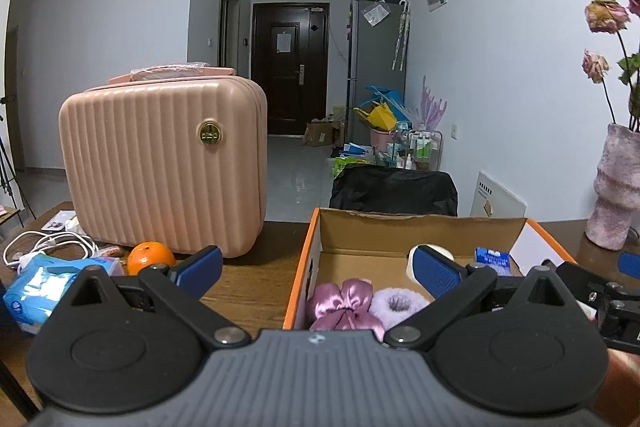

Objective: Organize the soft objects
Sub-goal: 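Move both open grippers back toward the pile on the table, then lower the left gripper toward the blue plush while the right approaches the yellow plush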

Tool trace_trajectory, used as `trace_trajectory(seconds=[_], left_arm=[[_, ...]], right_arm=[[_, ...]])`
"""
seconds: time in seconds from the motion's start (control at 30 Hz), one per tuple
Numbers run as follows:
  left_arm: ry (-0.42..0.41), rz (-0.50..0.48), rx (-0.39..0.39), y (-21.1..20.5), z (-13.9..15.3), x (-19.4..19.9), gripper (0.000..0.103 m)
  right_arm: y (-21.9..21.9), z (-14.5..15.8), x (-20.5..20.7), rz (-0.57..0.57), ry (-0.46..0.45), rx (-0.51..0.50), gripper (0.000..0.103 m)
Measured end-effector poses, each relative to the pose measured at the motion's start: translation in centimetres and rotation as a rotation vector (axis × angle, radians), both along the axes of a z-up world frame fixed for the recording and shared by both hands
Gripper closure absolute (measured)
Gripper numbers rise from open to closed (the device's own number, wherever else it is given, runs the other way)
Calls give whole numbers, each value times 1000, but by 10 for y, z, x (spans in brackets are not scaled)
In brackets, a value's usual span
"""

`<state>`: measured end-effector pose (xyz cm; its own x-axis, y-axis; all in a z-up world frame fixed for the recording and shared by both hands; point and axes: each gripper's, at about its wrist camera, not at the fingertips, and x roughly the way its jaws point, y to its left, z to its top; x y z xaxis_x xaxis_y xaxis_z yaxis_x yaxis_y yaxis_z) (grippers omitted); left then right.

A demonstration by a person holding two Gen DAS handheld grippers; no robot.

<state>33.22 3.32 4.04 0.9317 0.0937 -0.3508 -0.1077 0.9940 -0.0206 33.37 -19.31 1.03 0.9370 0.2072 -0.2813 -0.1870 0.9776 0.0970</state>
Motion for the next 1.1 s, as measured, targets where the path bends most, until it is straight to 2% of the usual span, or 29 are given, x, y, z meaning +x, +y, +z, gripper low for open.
trace_trajectory(seconds=[0.53,1.1], left_arm=[[45,-22,9,13,-12,-52,0],[101,-24,13,20,-27,-111,0]], right_arm=[[3,-10,-63,106,-11,-85,0],[-2,-27,-120,156,34,-116,0]])
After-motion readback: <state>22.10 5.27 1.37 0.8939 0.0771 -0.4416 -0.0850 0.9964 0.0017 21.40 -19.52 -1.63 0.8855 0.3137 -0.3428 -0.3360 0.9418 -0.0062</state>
